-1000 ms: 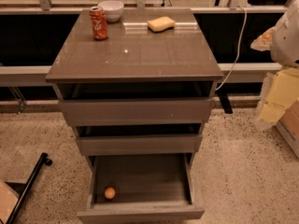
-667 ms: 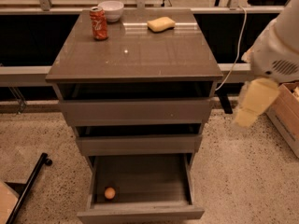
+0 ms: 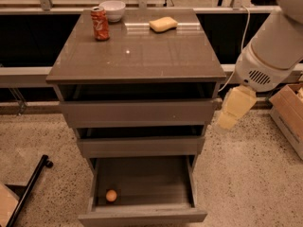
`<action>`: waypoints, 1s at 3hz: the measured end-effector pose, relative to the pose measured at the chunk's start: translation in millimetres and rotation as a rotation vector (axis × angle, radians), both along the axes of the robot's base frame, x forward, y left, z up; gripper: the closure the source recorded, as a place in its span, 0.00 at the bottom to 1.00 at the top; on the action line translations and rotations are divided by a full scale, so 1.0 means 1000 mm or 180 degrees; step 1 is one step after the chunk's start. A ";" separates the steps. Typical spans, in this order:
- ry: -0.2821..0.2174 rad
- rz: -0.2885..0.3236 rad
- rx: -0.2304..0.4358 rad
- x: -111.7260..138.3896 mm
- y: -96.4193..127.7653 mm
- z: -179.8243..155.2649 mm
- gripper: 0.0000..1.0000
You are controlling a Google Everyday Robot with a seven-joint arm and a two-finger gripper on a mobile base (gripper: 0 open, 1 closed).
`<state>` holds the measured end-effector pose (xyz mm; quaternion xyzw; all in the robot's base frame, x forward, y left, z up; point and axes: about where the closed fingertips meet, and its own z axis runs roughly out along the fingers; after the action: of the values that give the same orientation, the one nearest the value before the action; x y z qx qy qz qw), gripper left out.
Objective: Pick orange from bottom drawer and place on counter
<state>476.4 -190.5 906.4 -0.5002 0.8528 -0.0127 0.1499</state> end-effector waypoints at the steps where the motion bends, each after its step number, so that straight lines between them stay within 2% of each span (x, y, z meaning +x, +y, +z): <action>1: 0.0149 -0.0228 0.0173 0.007 0.012 -0.024 0.00; 2: 0.0352 -0.0411 0.0469 0.031 0.052 -0.076 0.00; 3: 0.0544 -0.0688 0.0619 0.048 0.072 -0.117 0.00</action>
Offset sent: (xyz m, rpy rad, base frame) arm 0.0513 0.0838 -0.1059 0.2394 0.1415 -0.1696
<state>524.8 -118.1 789.6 -0.3879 0.9085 0.0964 0.1223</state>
